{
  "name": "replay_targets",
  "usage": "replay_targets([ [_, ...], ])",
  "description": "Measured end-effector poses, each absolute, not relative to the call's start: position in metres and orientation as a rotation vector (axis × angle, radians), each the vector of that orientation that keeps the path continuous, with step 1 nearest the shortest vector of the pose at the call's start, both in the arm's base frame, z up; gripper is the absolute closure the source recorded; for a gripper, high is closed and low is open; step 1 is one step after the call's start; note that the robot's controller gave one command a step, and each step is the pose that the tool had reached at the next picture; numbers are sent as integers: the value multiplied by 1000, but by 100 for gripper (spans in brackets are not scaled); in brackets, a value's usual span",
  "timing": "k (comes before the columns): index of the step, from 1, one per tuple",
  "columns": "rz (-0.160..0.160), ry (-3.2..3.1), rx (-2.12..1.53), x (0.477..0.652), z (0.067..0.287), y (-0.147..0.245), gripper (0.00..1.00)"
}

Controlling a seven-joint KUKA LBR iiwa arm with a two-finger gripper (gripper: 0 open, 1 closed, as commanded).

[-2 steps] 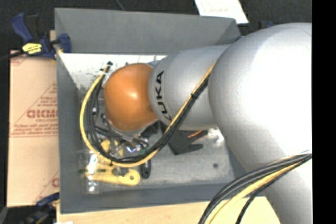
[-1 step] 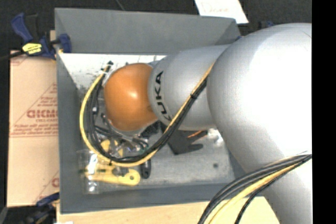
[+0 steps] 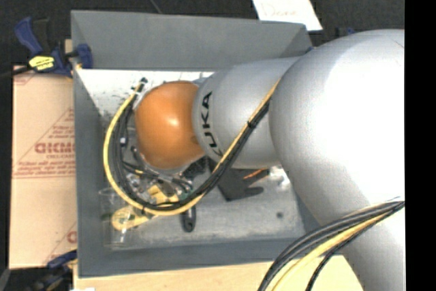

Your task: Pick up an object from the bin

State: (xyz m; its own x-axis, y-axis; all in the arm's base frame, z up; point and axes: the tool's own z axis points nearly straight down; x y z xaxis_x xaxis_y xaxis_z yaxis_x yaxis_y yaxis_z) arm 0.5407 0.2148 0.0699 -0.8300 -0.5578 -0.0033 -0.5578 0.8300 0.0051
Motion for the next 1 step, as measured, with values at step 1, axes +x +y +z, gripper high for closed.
replay_targets([
  [1,9,3004,-915,541,70,215,100],
])
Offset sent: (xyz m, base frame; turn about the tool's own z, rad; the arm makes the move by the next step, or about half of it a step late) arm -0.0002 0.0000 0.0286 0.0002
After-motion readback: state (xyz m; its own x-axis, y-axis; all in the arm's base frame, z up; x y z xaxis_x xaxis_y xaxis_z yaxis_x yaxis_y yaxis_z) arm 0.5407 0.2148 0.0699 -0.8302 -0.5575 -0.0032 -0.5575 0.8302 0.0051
